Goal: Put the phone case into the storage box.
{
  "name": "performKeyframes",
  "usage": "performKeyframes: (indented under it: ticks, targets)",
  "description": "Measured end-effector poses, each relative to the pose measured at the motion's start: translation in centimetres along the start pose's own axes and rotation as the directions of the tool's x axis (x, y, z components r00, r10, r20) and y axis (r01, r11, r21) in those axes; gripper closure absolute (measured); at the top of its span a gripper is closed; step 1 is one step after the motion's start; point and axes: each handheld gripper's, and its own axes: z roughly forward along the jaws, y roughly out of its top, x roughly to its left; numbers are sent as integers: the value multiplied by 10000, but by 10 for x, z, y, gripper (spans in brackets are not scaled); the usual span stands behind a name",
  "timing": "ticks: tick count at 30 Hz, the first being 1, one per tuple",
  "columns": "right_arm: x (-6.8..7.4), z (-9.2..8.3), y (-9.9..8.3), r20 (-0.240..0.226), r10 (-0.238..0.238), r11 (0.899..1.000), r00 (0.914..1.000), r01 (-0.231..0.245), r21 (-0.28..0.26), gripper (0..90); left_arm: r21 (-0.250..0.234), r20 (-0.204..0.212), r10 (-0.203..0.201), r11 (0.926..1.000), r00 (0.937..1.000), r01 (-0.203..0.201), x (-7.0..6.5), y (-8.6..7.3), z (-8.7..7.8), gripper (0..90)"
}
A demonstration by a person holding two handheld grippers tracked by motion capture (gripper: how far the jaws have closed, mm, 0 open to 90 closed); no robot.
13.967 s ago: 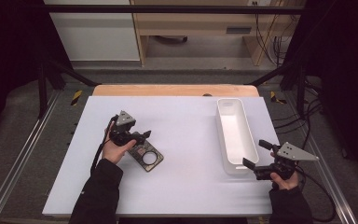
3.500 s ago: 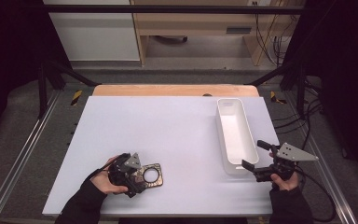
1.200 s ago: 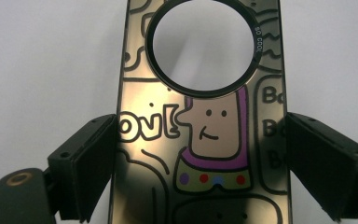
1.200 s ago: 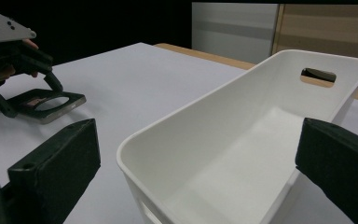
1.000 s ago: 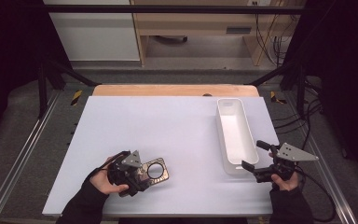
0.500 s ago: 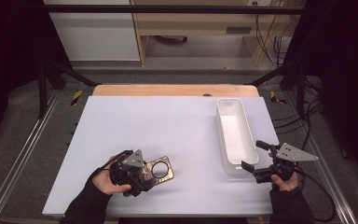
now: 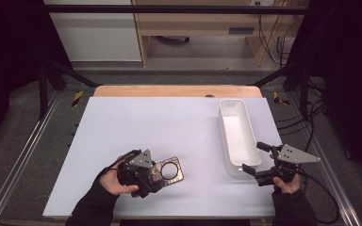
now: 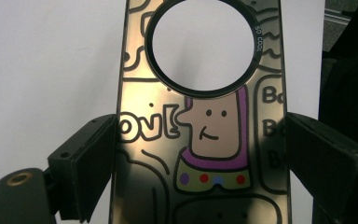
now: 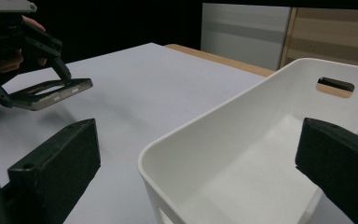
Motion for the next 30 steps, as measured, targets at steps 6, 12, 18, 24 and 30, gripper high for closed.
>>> performKeyframes:
  ticks: [6, 12, 18, 24, 30]
  targets:
    - [6, 3, 4, -206, -163, 9998, 9997, 164, 60, 4, -237, 27, 86, 9997, 10000, -85, -3, 5, 1, 112]
    - [12, 6, 6, -413, -292, 9995, 9987, 296, 74, 4, -408, 104, 136, 9991, 9999, -131, -5, 11, 2, 112]
    - [17, 10, 9, -605, -398, 9991, 9974, 407, 134, 4, -457, 289, 244, 9987, 9993, -231, -7, 17, 4, 113]
    - [25, 15, 12, -923, -544, 9981, 9942, 567, 227, 4, -399, 421, 330, 9987, 9986, -313, -9, 20, 7, 113]
    - [34, 23, 13, -1317, -721, 9965, 9887, 770, 332, 4, -348, 553, 418, 9986, 9976, -399, -10, 24, 12, 113]
